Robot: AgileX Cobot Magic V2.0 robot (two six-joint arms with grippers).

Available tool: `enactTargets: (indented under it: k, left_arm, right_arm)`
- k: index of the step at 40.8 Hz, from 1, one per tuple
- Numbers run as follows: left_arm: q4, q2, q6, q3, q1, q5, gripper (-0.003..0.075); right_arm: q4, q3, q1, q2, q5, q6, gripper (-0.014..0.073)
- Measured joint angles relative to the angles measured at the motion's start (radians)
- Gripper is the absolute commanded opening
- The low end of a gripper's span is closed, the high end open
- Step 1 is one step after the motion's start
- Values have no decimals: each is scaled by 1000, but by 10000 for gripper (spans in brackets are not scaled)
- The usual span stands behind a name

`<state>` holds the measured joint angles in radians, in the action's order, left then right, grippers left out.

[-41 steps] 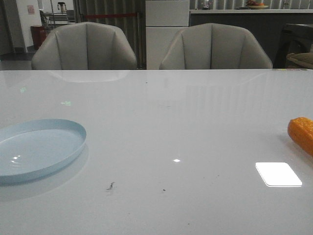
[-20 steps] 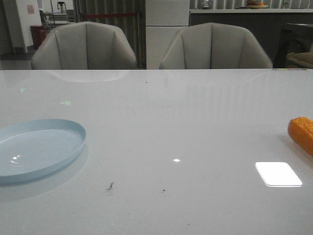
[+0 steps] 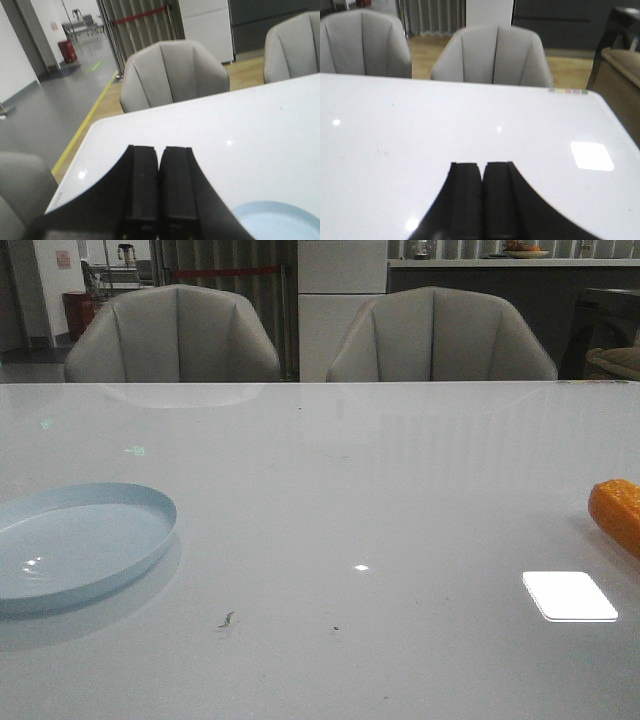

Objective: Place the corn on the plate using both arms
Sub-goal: 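Lower the left gripper toward the rim of the light blue plate, then grasp the rim of the light blue plate with the left gripper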

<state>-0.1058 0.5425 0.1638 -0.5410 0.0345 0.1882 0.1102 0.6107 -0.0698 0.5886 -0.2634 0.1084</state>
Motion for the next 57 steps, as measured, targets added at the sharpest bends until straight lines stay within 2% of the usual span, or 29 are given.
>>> enactTargets:
  k: [3,6,8,10,12,14,17,27,32,46,51,57]
  left_arm:
    - [0,41,0,0,0,8,149]
    - [0,69,0,0,0,26,293]
    - [0,82,0,0,0,48,417]
    - [0,95,0,0,0,73,502]
    - [0,105,0,0,0,101,516]
    - [0,110,0,0,0,109,507]
    - [2,114,0,0,0,119,497]
    - [17,120,0,-2,0,160,504]
    - [42,182,0,-52,0,230,514]
    - [165,641,0,-421,0,511,509]
    - [194,817,-5,-522,0,552,509]
    - [202,1019,-91,-630,0,580,509]
  right_arm:
    - [0,0,0,56,-1,0,31]
    - [0,0,0,102,-12,0,61]
    - [0,0,0,118,-27,0,143]
    - [0,0,0,137,-58,0,279]
    - [0,0,0,151,-96,0,429]
    - [0,0,0,168,-138,0,533]
    - [0,0,0,191,-187,0,599]
    - [0,0,0,229,-209,0,583]
    - [0,0,0,231,-209,0,583]
    - [0,0,0,231,-209,0,583]
    - [0,0,0,231,-209,0,583]
    - [0,0,0,231,-209,0,583]
